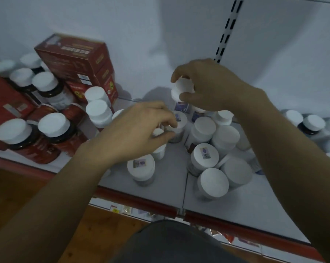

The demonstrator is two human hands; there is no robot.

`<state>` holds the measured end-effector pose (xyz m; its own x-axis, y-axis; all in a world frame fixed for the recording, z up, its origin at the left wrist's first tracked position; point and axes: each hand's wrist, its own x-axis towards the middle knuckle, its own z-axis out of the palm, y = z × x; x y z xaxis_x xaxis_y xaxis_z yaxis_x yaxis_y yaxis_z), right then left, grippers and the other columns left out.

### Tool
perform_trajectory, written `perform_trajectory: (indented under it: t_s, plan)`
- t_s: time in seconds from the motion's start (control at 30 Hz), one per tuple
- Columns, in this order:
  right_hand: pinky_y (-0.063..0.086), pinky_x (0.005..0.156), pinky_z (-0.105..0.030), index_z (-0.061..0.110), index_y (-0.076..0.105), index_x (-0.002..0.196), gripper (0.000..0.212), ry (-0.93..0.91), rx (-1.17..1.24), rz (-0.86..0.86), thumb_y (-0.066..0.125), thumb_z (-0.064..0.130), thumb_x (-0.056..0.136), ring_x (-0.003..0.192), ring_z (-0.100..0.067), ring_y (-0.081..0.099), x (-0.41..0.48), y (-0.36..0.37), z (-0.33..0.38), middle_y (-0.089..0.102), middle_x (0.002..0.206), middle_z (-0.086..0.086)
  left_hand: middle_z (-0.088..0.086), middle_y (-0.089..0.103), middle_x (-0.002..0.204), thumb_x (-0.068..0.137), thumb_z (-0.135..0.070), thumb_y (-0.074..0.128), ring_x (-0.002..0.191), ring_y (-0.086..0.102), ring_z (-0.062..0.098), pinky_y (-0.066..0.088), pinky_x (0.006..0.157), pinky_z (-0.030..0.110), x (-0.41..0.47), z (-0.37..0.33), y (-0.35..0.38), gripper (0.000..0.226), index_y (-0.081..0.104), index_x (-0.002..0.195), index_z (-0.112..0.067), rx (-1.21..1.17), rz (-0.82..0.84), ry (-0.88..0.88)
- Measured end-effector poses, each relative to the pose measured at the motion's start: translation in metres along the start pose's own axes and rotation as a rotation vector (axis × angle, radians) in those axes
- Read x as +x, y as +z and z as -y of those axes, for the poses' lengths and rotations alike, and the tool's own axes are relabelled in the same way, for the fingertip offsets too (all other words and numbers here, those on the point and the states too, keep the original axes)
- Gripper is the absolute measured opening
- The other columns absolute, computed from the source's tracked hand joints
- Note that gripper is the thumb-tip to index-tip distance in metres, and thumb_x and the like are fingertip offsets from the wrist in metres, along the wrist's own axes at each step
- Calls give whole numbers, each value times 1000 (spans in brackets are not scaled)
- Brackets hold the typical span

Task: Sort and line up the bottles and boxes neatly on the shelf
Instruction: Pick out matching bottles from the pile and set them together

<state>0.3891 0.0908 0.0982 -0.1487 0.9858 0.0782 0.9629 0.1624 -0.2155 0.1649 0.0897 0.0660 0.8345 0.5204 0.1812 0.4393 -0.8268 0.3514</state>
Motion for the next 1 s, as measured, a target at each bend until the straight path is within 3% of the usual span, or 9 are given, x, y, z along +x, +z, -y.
perform_trajectory:
  t_s: [0.07, 0.2, 0.3, 0.4, 0.53, 0.63, 0.7, 0.83, 1.0]
  plan:
    - [50, 86, -39, 29, 63, 125, 42, 8, 58, -101, 67, 31, 84, 88, -19, 53, -12, -9, -1, 57, 105, 1, -12, 60, 103, 92, -38, 66, 87, 58, 7, 55, 76, 39, 4, 0, -6, 23, 72, 111, -27, 16, -26, -13]
    - [42, 71, -10, 26, 65, 122, 37, 147, 276, -458, 72, 26, 85, 77, -12, 60, -74, -31, -16, 62, 107, 4, -6, 61, 109, 93, -42, 62, 99, 60, 19, 54, 78, 45, 23, -27, -3, 29, 68, 117, -27, 99, -42, -4]
    - [48, 66, -21, 24, 66, 121, 34, 264, 440, -674, 71, 25, 87, 77, -15, 64, -139, -41, -33, 65, 106, 8, -5, 58, 116, 94, -48, 57, 107, 57, 23, 51, 84, 44, 49, -65, 8, 37, 62, 125, -28, 96, 23, 62]
    - [51, 65, -30, 25, 65, 121, 34, 370, 454, -717, 71, 22, 88, 79, -19, 63, -200, -45, -56, 65, 110, 7, -6, 55, 121, 95, -53, 55, 112, 55, 20, 49, 89, 45, 76, -109, 28, 46, 54, 135, -30, 81, 131, 116]
    - [49, 68, -21, 28, 65, 122, 32, 435, 437, -636, 70, 22, 91, 80, -15, 60, -264, -48, -82, 66, 112, 4, -6, 54, 126, 94, -55, 57, 116, 51, 21, 47, 95, 46, 96, -155, 55, 49, 50, 137, -32, 89, 227, 158]
    - [53, 73, -26, 28, 66, 125, 33, 408, 418, -506, 71, 26, 92, 83, -12, 64, -287, -44, -92, 67, 108, 9, -9, 53, 131, 94, -55, 58, 119, 50, 18, 45, 98, 44, 101, -164, 67, 50, 48, 139, -35, 54, 287, 121]
    - [53, 74, -26, 27, 65, 127, 38, 355, 424, -400, 67, 32, 89, 85, -9, 64, -290, -37, -92, 66, 109, 12, -9, 55, 131, 95, -51, 58, 118, 51, 16, 45, 99, 42, 101, -167, 72, 47, 48, 139, -36, 14, 261, 71]
    - [39, 78, -13, 28, 63, 127, 41, 160, 370, -111, 71, 31, 88, 91, -4, 52, -282, -11, -92, 61, 111, 11, -8, 56, 119, 94, -48, 56, 101, 53, 12, 47, 90, 42, 87, -170, 69, 43, 53, 134, -34, 18, 134, -72]
    - [43, 92, -40, 31, 60, 129, 48, 126, 129, 95, 76, 31, 84, 109, -20, 46, -266, 7, -102, 59, 120, 3, -5, 59, 117, 93, -49, 51, 102, 55, 20, 50, 84, 44, 49, -166, 57, 41, 58, 128, -29, 59, -38, -231]
